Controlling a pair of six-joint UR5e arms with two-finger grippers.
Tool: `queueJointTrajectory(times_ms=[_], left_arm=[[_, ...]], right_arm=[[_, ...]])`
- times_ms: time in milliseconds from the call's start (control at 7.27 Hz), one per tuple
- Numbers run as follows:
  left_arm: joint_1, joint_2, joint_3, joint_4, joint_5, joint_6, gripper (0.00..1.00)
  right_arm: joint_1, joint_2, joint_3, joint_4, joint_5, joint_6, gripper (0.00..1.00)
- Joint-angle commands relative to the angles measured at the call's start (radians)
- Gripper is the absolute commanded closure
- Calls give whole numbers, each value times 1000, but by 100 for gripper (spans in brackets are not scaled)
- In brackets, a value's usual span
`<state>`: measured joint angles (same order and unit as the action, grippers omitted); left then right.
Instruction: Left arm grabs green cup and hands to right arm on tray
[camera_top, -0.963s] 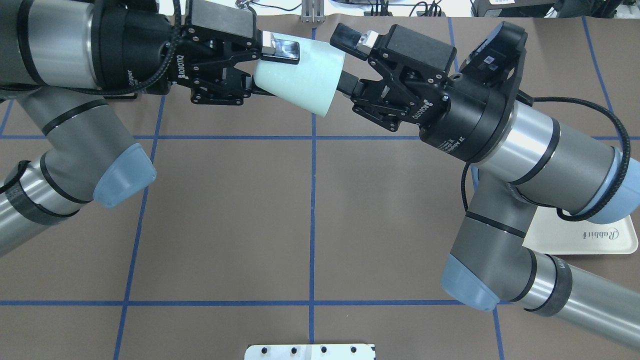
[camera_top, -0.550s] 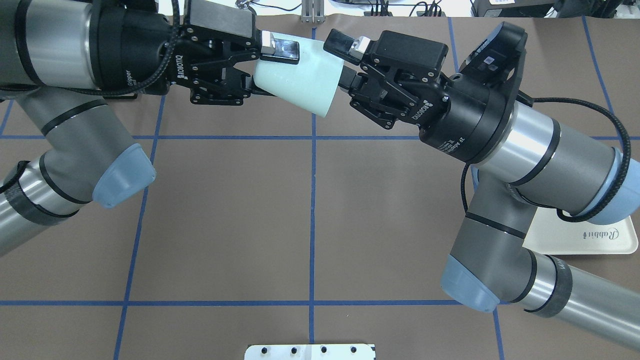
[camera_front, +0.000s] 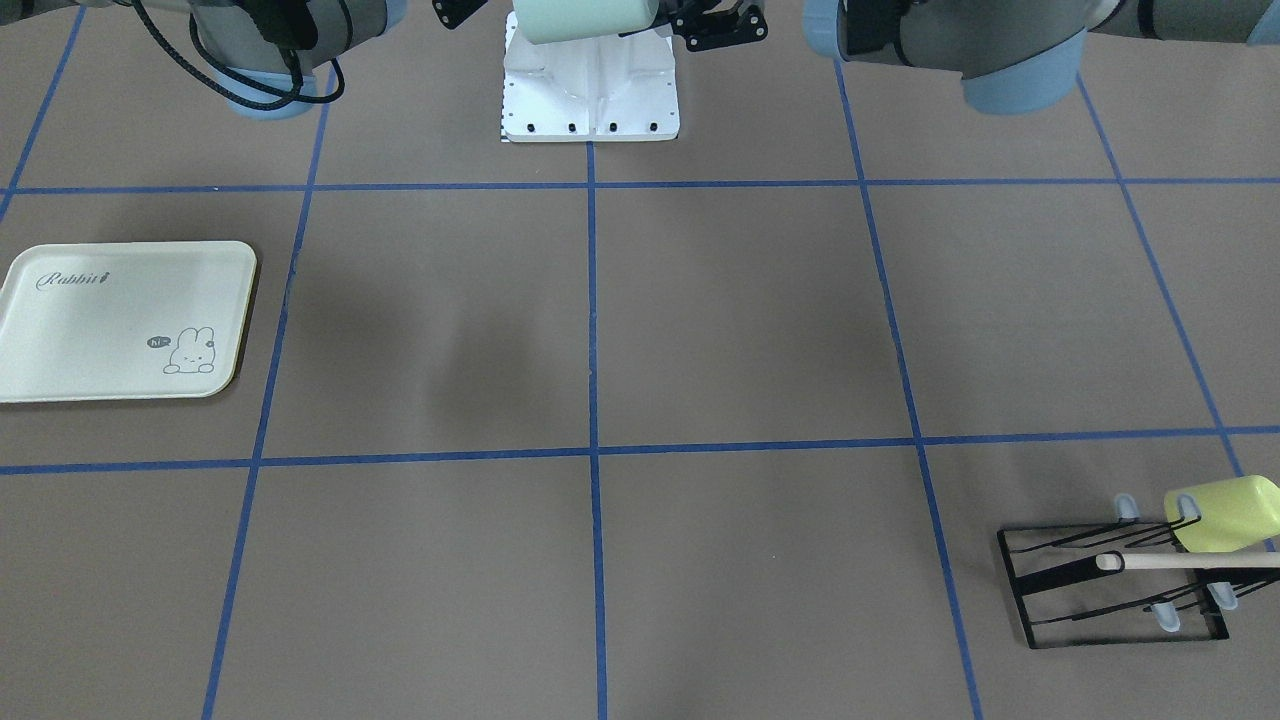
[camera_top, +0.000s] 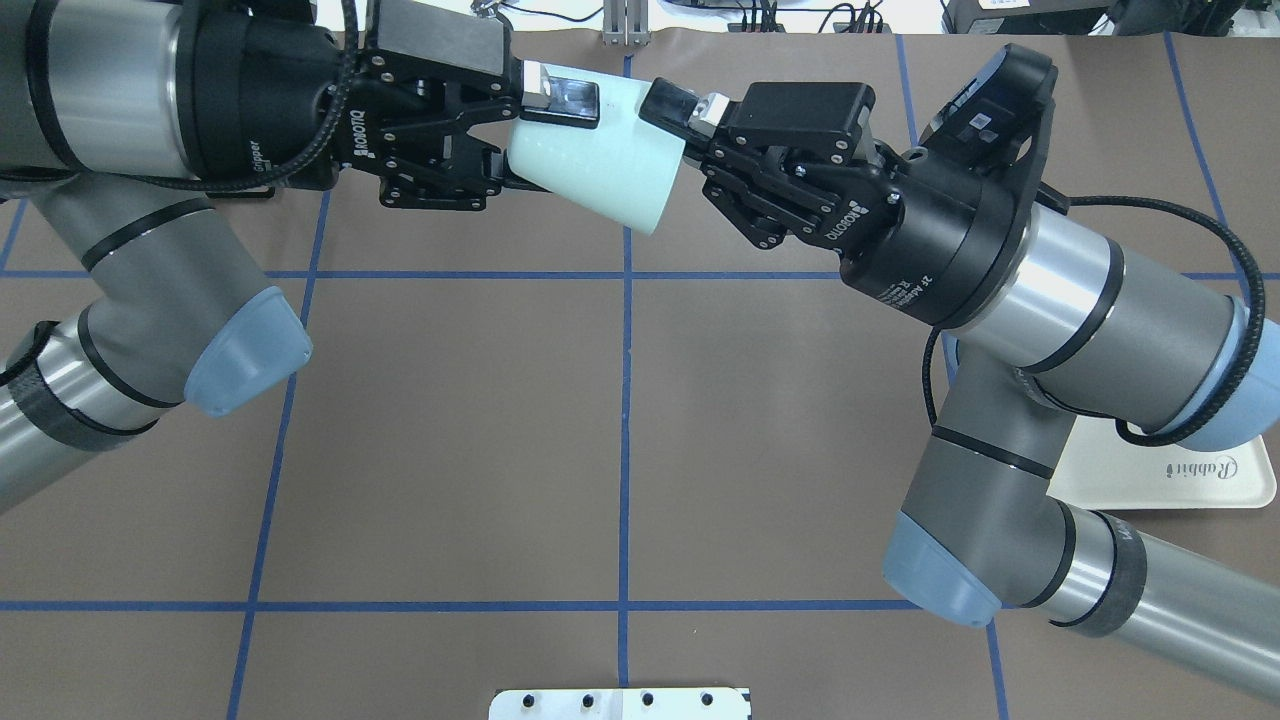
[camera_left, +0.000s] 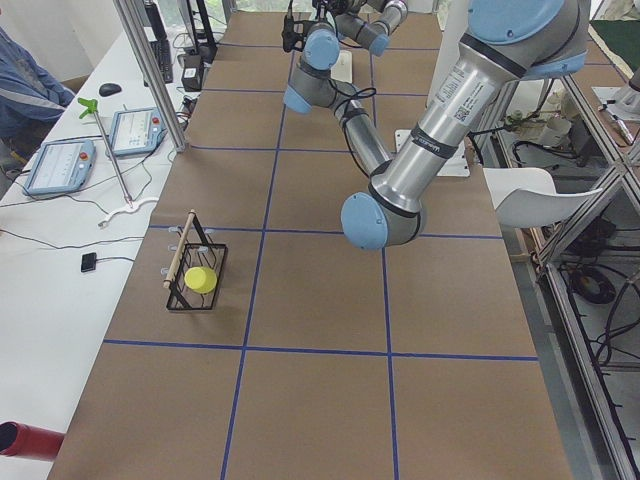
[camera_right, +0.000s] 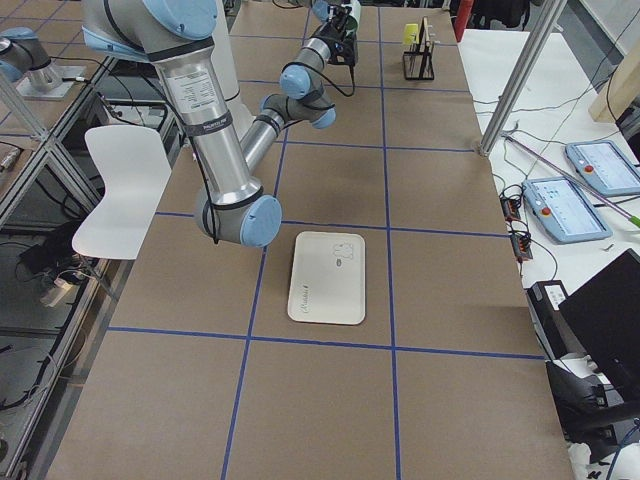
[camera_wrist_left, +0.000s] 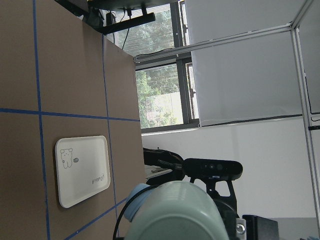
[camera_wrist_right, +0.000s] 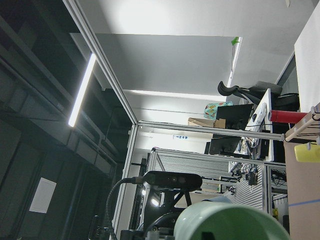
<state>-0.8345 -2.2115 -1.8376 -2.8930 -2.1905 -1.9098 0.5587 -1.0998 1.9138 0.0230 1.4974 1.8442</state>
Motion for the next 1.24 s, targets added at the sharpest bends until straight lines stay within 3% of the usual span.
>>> queueJointTrajectory(times_ms=[0,412,1100], left_arm=[[-3,-7,1,0,0,6,0],[-12,-5,3,0,2,6,0],[-14,45,15,6,-8,28,0]], right_arm=[[0,-5,1,-6,-2,1,100],[7,-69,53,-9,12,0,100],[186,-109,91,-519,203,0,100]])
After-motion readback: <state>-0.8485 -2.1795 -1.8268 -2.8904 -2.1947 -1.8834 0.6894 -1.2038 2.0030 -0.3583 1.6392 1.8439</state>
